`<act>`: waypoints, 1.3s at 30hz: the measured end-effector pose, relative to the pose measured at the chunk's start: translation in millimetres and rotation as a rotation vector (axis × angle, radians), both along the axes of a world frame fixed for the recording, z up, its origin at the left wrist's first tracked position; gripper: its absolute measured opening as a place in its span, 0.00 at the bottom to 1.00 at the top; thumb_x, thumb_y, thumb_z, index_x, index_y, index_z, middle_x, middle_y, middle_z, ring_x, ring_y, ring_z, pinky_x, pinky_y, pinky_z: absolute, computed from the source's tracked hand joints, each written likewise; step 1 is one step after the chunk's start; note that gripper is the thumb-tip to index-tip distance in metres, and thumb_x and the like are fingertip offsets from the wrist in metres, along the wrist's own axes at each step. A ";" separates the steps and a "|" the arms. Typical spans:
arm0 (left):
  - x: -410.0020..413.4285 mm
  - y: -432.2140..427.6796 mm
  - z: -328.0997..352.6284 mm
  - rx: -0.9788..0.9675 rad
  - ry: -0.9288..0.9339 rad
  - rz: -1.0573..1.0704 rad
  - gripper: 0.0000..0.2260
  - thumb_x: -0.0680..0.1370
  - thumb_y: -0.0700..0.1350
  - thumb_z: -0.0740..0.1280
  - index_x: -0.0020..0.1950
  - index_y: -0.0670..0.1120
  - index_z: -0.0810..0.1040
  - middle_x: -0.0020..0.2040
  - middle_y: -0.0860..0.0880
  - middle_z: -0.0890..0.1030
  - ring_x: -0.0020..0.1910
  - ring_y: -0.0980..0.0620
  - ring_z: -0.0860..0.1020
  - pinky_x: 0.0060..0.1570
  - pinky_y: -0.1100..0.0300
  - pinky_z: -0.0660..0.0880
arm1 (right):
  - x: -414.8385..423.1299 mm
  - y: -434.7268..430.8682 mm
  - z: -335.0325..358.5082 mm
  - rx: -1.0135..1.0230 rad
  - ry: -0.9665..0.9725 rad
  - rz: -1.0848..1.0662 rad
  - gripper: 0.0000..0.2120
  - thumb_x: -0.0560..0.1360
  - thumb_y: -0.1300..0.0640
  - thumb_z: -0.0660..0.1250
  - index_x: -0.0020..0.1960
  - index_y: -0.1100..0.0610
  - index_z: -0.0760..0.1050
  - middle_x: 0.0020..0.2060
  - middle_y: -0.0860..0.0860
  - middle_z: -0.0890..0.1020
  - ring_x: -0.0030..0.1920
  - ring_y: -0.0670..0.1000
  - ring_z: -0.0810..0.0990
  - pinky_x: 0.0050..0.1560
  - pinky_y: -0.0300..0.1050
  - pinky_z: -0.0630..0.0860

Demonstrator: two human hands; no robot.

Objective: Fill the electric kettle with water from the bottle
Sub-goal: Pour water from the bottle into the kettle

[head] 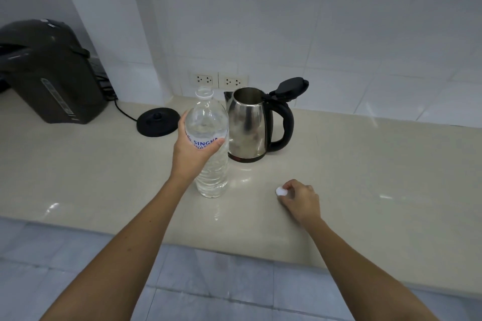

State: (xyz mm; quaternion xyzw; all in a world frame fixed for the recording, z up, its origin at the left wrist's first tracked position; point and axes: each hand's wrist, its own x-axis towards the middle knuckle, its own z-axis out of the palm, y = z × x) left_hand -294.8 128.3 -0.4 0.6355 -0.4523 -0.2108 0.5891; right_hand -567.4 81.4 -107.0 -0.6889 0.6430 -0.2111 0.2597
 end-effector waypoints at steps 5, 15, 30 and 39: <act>-0.6 0.0 0.3 0.011 -0.002 -0.008 0.42 0.62 0.61 0.77 0.70 0.70 0.58 0.61 0.75 0.69 0.60 0.73 0.70 0.52 0.76 0.66 | 1.2 0.3 -0.3 0.014 0.051 0.029 0.10 0.71 0.50 0.68 0.51 0.51 0.76 0.46 0.48 0.80 0.55 0.54 0.75 0.52 0.47 0.69; 2.3 4.6 -33.3 0.143 0.047 -0.018 0.46 0.55 0.60 0.81 0.68 0.63 0.62 0.58 0.64 0.77 0.59 0.61 0.78 0.59 0.58 0.76 | 16.2 -42.6 49.0 -0.131 -0.209 0.029 0.14 0.74 0.55 0.67 0.59 0.56 0.73 0.55 0.50 0.77 0.58 0.52 0.76 0.57 0.49 0.73; 20.0 -36.4 -29.4 0.019 0.020 -0.121 0.30 0.58 0.57 0.79 0.53 0.72 0.68 0.50 0.68 0.79 0.50 0.68 0.79 0.44 0.75 0.75 | 68.4 -86.8 142.0 -0.843 0.007 -0.252 0.18 0.69 0.57 0.69 0.57 0.61 0.73 0.58 0.57 0.76 0.56 0.59 0.75 0.53 0.52 0.70; 59.4 -79.6 -18.9 0.127 -0.053 -0.369 0.29 0.59 0.52 0.81 0.55 0.63 0.71 0.49 0.63 0.81 0.49 0.72 0.78 0.41 0.78 0.73 | 74.2 -107.0 163.3 -0.719 0.577 -0.004 0.22 0.72 0.53 0.65 0.64 0.58 0.72 0.68 0.54 0.72 0.70 0.57 0.66 0.70 0.60 0.60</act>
